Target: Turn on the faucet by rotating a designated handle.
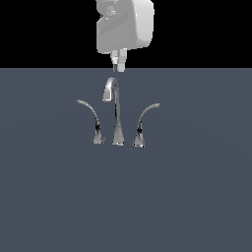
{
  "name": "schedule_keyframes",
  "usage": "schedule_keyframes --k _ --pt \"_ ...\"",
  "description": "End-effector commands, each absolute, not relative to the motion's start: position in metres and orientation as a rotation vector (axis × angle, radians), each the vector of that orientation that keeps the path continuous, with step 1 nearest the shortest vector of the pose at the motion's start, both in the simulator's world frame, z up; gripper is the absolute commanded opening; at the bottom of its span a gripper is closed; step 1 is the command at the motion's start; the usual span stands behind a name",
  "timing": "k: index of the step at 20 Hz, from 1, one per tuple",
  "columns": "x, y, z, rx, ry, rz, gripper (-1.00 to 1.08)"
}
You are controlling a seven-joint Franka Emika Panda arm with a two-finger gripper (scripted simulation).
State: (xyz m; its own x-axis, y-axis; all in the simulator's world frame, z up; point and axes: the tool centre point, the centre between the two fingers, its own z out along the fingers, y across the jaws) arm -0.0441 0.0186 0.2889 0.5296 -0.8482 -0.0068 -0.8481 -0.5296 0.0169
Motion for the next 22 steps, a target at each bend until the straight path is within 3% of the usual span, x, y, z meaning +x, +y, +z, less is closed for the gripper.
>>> schedule_keyframes --k 1,13,22 --pt "-0.030 0.011 0.277 2.683 -1.614 -0.019 -1.00" --pt "0.030 -0.045 0.215 2.351 -2.074 -0.007 -1.00" --pt "0.054 -0.087 0.181 2.122 -2.313 0.000 -1.00"
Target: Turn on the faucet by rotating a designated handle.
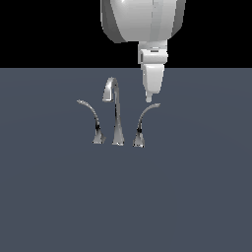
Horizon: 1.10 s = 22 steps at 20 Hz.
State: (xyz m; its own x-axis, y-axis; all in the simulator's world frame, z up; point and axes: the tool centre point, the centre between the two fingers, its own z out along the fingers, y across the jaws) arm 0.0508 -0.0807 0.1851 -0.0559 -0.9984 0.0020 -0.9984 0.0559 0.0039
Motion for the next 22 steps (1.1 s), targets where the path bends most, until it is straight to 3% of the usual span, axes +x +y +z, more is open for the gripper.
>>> schedule_keyframes --k 1,12,22 --pt "0.055 -0.090 0.178 2.104 -2.329 0.000 -1.00" --pt "0.059 -0.101 0.170 2.045 -2.383 0.001 -1.00" --pt "0.029 -0.109 0.170 2.044 -2.385 0.000 -1.00"
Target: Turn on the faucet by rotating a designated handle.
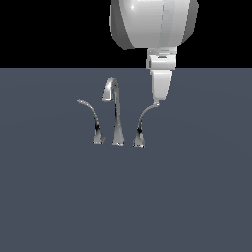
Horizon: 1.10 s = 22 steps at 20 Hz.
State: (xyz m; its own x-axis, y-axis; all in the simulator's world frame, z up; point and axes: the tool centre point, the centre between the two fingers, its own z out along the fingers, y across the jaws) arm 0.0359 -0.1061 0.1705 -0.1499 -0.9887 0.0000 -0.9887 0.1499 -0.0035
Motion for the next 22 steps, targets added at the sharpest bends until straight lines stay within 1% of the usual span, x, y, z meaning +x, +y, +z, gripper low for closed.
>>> schedule_keyframes --k 1,4,5,6,22 --pt "0.026 -0.109 0.170 -2.045 2.386 0.000 -1.00" --pt "0.016 -0.112 0.170 -2.044 2.386 0.000 -1.00" --pt "0.016 -0.112 0.170 -2.044 2.386 0.000 -1.00" --pt "0.025 -0.105 0.171 -2.049 2.369 -0.010 -1.00" --pt "-0.026 -0.088 0.171 -2.044 2.385 -0.001 -1.00"
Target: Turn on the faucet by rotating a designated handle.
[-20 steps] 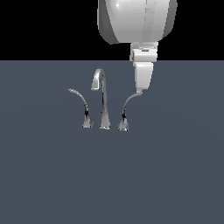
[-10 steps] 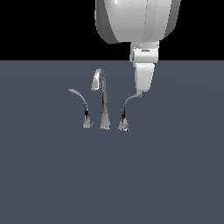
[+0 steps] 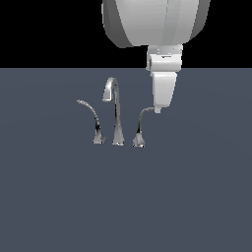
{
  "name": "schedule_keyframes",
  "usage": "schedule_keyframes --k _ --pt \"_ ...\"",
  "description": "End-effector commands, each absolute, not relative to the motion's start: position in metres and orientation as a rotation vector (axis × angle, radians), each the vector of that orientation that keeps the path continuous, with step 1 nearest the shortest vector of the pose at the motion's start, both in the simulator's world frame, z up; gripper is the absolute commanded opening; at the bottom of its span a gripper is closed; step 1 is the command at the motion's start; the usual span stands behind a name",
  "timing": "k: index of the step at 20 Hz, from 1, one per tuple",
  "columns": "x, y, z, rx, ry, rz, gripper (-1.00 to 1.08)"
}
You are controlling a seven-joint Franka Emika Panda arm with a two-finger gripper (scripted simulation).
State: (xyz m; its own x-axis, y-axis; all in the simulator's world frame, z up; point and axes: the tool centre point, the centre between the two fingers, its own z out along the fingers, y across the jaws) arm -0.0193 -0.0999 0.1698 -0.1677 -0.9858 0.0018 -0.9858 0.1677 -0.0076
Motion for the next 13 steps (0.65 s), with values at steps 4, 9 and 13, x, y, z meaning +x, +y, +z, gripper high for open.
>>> schedule_keyframes --k 4,9,13 --pt "-0.024 -0.087 0.170 -2.030 2.393 -0.008 -1.00" --pt "-0.033 -0.060 0.170 -2.038 2.389 -0.004 -1.00" --pt "-0.038 -0.043 0.171 -2.043 2.387 -0.001 -1.00"
